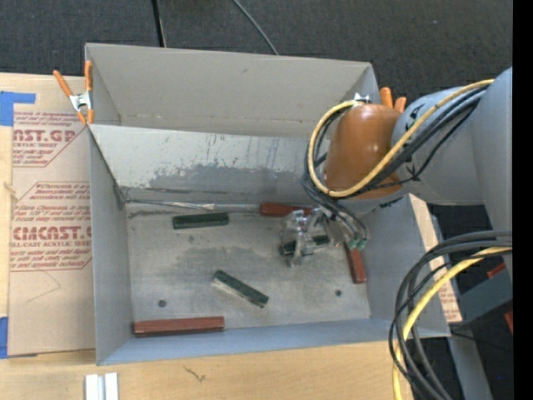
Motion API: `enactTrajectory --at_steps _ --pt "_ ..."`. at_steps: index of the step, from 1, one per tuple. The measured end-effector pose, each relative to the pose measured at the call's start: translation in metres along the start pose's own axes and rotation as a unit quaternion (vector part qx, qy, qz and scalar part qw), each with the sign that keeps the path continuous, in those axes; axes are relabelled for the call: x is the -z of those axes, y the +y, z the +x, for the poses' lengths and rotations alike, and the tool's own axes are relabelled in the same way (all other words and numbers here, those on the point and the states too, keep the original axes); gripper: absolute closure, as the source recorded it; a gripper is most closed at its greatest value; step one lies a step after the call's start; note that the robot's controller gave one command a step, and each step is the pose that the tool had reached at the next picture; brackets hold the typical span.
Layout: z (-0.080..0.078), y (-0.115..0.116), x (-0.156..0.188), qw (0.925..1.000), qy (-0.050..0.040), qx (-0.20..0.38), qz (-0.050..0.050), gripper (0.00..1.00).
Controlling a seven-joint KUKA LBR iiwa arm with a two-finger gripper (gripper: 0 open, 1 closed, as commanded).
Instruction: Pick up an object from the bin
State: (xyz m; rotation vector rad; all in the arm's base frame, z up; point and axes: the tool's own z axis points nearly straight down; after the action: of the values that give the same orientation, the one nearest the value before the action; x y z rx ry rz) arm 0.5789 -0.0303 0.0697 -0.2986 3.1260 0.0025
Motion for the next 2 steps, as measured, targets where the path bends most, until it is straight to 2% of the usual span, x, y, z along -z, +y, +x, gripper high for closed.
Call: enactTrajectory --at_steps 2 --pt "0.0005 0.0002 0.0021 1.0000 0.0009 -0.003 0.000 1.00"
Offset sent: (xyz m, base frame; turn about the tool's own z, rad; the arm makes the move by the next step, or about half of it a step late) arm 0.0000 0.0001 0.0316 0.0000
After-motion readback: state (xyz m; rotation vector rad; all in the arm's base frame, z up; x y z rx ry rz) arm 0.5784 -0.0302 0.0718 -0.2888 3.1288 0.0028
